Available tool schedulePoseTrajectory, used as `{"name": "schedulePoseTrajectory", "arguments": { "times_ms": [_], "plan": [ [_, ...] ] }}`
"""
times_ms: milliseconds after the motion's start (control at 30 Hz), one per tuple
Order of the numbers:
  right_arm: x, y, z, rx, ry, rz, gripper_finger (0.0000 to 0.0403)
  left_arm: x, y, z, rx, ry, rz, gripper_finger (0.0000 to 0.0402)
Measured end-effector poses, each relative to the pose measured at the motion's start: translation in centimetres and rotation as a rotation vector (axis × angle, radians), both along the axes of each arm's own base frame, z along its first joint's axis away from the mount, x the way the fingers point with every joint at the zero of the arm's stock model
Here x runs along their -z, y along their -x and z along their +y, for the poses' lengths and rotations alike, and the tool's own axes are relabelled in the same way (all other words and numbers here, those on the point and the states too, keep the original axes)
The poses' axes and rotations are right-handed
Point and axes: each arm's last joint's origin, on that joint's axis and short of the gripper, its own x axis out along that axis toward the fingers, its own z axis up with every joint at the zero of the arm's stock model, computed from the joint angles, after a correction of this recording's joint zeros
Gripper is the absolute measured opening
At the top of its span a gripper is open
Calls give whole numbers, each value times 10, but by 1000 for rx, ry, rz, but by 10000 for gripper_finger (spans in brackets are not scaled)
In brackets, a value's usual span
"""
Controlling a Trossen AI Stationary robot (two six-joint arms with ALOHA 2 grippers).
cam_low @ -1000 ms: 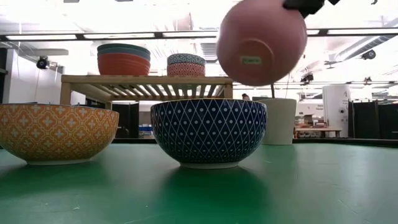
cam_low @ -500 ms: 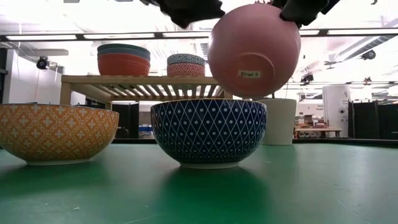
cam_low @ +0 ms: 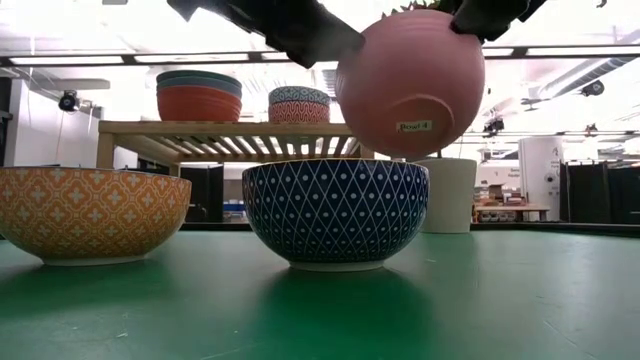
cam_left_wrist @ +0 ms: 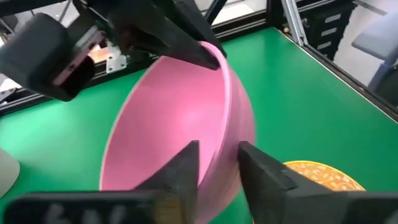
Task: Place and stack bowls onto a shelf
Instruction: Stack the pink bowl in the green bowl on the shelf
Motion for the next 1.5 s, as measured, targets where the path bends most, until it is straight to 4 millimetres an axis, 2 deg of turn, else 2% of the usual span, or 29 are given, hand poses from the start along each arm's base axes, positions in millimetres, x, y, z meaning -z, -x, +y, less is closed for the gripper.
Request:
{"name": "schedulePoseTrajectory", "arguments": {
  "times_ms": [100, 133, 433, 733, 900, 1033, 1267, 1367, 1500],
  "plan": [
    [0, 0, -1, -1, 8, -6, 13, 0, 1, -1, 16, 4, 8, 25],
    [0, 0, -1, -1, 12, -9, 13, 1, 1, -1, 20, 9, 10, 15],
    [-1, -1, -1, 16, 20, -14, 24, -2, 1, -6, 48, 39, 17, 3],
    [-8, -3, -5, 63, -16, -56, 130, -13, 1, -14, 54, 26, 44, 0],
    [-20, 6, -8, 73, -18, -104, 174, -23, 4, -16, 60, 19, 103, 1],
    [-37, 20, -12, 93, -19, -176, 187, -40, 10, -22, 82, 9, 206, 1],
    [-65, 50, -14, 108, -12, -309, 189, -86, 28, -25, 25, -87, 379, 1],
    [-72, 59, -14, 106, -11, -342, 189, -110, 39, -21, -55, -168, 424, 1],
    [-72, 60, -14, 105, -8, -347, 189, -143, 57, -13, -152, -251, 466, 1]
  ]
}}
